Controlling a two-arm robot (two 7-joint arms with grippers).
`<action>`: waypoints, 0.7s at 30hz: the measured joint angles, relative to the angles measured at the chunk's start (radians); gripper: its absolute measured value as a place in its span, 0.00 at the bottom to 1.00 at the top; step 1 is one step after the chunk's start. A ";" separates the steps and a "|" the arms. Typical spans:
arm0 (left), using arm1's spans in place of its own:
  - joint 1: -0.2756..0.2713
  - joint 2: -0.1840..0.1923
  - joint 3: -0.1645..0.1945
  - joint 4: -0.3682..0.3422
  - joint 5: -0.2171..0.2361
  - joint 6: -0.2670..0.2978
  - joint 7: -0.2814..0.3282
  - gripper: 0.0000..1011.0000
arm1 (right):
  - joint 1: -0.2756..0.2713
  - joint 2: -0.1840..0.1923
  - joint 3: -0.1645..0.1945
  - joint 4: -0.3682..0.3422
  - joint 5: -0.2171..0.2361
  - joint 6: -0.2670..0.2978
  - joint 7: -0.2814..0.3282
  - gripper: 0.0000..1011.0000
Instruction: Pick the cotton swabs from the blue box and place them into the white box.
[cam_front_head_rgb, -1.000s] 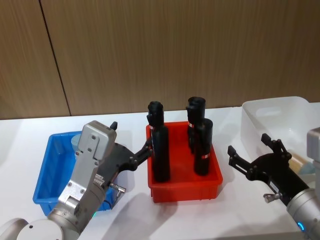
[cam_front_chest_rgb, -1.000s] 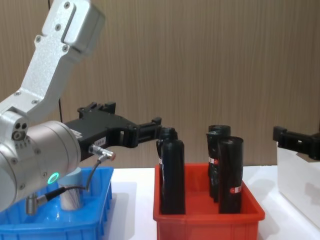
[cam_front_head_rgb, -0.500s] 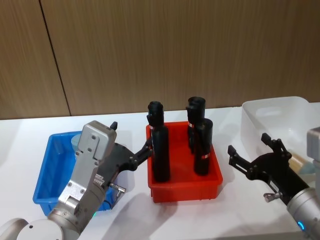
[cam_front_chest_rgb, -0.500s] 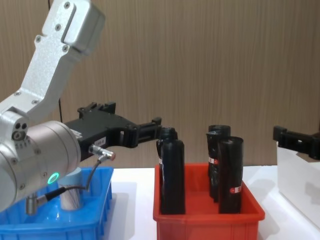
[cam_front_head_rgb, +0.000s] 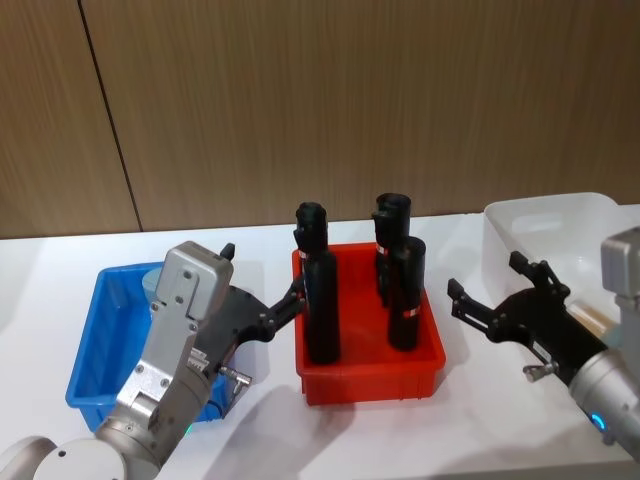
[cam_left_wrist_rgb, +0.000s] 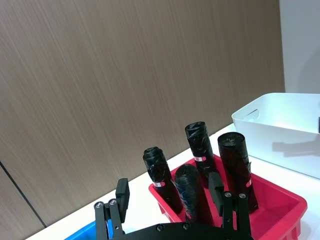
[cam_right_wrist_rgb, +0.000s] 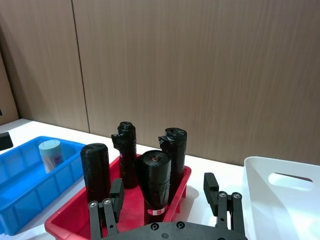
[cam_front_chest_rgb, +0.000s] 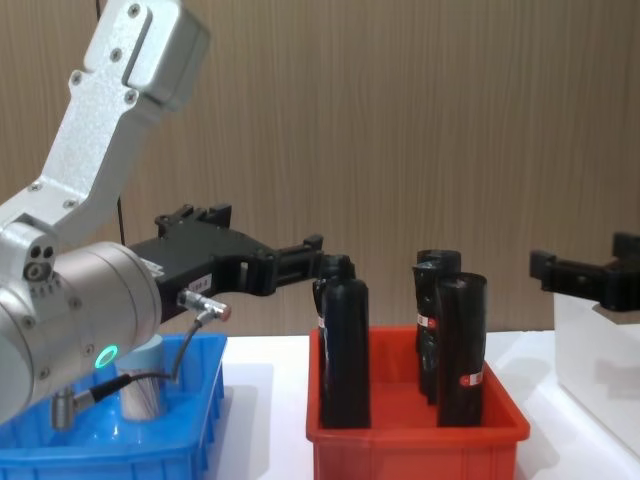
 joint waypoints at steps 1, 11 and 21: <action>0.000 0.000 0.000 0.000 0.000 0.000 0.000 0.99 | 0.008 -0.001 0.000 0.010 -0.002 0.000 0.012 0.99; 0.000 0.000 0.000 0.000 0.000 0.000 0.000 0.99 | 0.122 -0.022 0.008 0.154 -0.006 0.002 0.119 0.99; 0.000 0.000 0.000 0.000 0.000 0.000 0.000 0.99 | 0.240 -0.051 0.010 0.320 0.015 0.001 0.216 0.99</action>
